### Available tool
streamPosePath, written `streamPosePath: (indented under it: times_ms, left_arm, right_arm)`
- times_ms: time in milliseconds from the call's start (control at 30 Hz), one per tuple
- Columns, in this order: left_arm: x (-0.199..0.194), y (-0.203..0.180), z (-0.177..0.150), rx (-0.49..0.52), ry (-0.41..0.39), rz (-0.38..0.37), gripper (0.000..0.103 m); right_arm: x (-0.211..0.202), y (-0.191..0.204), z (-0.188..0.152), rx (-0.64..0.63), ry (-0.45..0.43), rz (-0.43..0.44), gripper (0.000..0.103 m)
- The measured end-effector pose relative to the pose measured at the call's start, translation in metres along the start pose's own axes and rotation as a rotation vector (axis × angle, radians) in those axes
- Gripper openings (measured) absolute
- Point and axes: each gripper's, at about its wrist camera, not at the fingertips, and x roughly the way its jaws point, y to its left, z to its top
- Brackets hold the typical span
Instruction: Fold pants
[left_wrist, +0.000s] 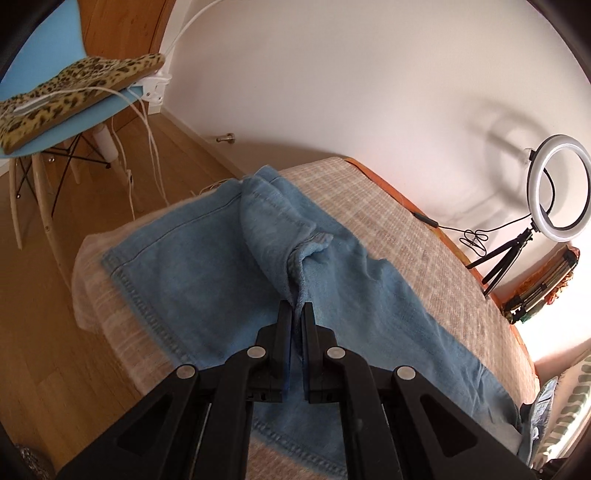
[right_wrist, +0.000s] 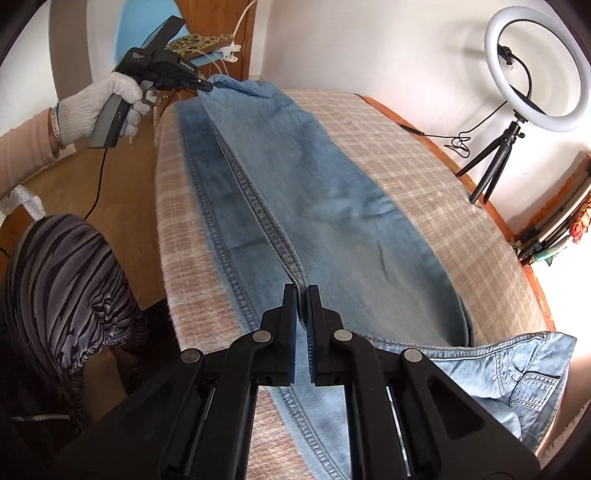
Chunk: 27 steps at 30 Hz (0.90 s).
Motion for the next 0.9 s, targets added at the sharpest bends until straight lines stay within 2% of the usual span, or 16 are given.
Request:
streamPosePath:
  times_ms: [400, 567, 700, 733, 767, 800, 867, 900]
  left_arm:
    - [0.02, 0.027, -0.029, 0.088, 0.106, 0.053, 0.004]
    - [0.026, 0.02, -0.034, 0.246, 0.146, 0.117, 0.009]
    - [0.031, 0.016, -0.03, 0.329, 0.156, 0.143, 0.011]
    - [0.033, 0.015, -0.028, 0.352, 0.15, 0.164, 0.014]
    - [0.035, 0.015, -0.025, 0.364, 0.143, 0.192, 0.024]
    - [0.038, 0.017, -0.021, 0.369, 0.137, 0.224, 0.042]
    - [0.04, 0.021, -0.015, 0.371, 0.112, 0.266, 0.058]
    - [0.041, 0.023, -0.012, 0.381, 0.109, 0.266, 0.058]
  right_arm:
    - [0.018, 0.01, 0.001, 0.003, 0.134, 0.006, 0.007]
    - [0.016, 0.006, 0.009, 0.029, 0.138, -0.007, 0.008]
    - [0.011, 0.002, 0.014, 0.053, 0.126, -0.017, 0.008]
    - [0.009, 0.0, 0.015, 0.058, 0.123, -0.016, 0.008]
    - [0.007, -0.001, 0.016, 0.062, 0.122, -0.015, 0.008]
    - [0.006, -0.002, 0.017, 0.064, 0.123, -0.015, 0.008]
    - [0.006, -0.004, 0.018, 0.066, 0.124, -0.017, 0.008]
    - [0.005, -0.005, 0.019, 0.067, 0.123, -0.019, 0.008]
